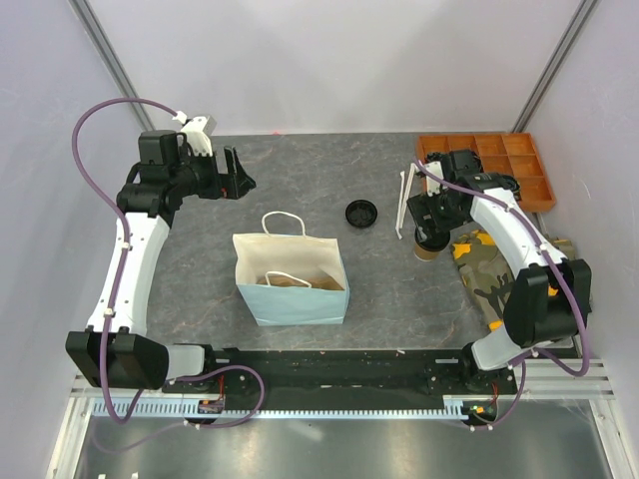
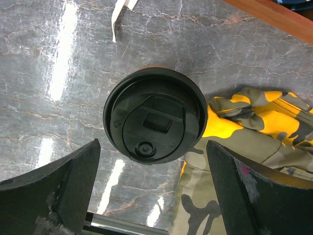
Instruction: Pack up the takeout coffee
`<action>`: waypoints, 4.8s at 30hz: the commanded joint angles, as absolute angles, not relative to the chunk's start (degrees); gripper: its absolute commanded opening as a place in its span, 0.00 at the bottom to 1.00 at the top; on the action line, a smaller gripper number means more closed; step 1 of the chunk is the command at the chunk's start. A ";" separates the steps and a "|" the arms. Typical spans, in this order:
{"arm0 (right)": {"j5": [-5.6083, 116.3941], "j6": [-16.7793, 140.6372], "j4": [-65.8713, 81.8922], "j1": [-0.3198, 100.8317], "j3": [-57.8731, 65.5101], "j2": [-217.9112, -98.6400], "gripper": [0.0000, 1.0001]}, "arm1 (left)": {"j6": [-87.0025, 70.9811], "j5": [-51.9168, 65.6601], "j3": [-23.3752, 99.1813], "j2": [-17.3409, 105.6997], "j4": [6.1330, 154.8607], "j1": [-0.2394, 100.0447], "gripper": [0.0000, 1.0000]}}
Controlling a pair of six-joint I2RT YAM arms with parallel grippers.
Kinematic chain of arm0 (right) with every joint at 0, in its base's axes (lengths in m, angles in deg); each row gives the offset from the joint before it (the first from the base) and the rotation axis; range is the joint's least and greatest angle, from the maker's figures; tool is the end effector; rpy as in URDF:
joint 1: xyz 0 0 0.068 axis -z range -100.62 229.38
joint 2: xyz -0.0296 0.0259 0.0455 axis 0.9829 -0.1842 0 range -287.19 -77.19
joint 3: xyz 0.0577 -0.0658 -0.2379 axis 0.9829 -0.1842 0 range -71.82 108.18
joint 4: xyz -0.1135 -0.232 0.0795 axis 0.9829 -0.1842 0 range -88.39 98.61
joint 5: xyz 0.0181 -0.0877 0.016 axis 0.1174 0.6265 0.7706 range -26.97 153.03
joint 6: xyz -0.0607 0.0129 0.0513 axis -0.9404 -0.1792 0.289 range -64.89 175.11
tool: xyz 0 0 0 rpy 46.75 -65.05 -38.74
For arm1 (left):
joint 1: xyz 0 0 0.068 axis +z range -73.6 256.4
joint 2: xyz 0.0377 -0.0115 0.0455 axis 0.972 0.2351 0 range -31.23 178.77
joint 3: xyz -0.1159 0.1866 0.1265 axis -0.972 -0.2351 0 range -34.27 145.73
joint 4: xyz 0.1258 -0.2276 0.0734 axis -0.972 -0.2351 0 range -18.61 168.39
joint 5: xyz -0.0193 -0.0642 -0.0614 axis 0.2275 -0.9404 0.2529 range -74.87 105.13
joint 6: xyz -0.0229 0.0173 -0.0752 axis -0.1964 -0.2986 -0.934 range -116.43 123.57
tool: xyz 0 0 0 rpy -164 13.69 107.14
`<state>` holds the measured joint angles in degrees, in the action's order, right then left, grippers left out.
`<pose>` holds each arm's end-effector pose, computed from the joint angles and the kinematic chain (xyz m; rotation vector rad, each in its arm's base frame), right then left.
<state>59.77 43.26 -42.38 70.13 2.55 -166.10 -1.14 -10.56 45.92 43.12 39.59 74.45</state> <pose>0.3310 0.0579 0.2210 -0.5134 2.6637 0.0638 0.3146 -0.0409 0.3596 0.2112 2.1206 -0.5482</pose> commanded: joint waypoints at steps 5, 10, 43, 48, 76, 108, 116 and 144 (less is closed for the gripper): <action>57.41 44.39 -40.79 71.38 2.80 -168.16 0.98 | -2.85 -12.46 46.07 42.60 41.83 74.64 1.00; 56.71 44.48 -40.26 71.65 2.72 -168.78 0.97 | -2.58 -12.38 46.07 42.78 41.74 74.64 1.00; 56.18 42.99 -35.34 72.18 -0.97 -165.27 0.74 | -0.65 -12.73 48.18 44.36 38.93 74.64 1.00; 56.44 42.28 -36.13 72.18 -1.94 -163.86 0.89 | -0.74 -13.17 47.91 44.36 38.84 74.64 1.00; 55.83 46.76 -29.19 72.44 -9.67 -157.62 0.89 | -1.97 -14.31 47.91 44.27 39.46 74.64 1.00; 54.77 45.98 -29.97 72.44 -8.37 -150.76 0.61 | -2.67 -14.40 45.10 42.16 39.55 74.64 1.00; 46.88 43.43 -36.83 72.35 0.77 -149.00 0.52 | -3.20 -14.84 44.31 42.16 39.63 74.64 1.00; 27.61 40.44 -57.57 50.03 44.11 -153.57 0.42 | 18.51 -39.17 59.94 44.71 9.95 80.96 0.78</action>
<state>29.32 42.36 -55.99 51.66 42.66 -154.30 11.93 -32.11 55.88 45.15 18.08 78.62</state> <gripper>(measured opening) 0.763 0.798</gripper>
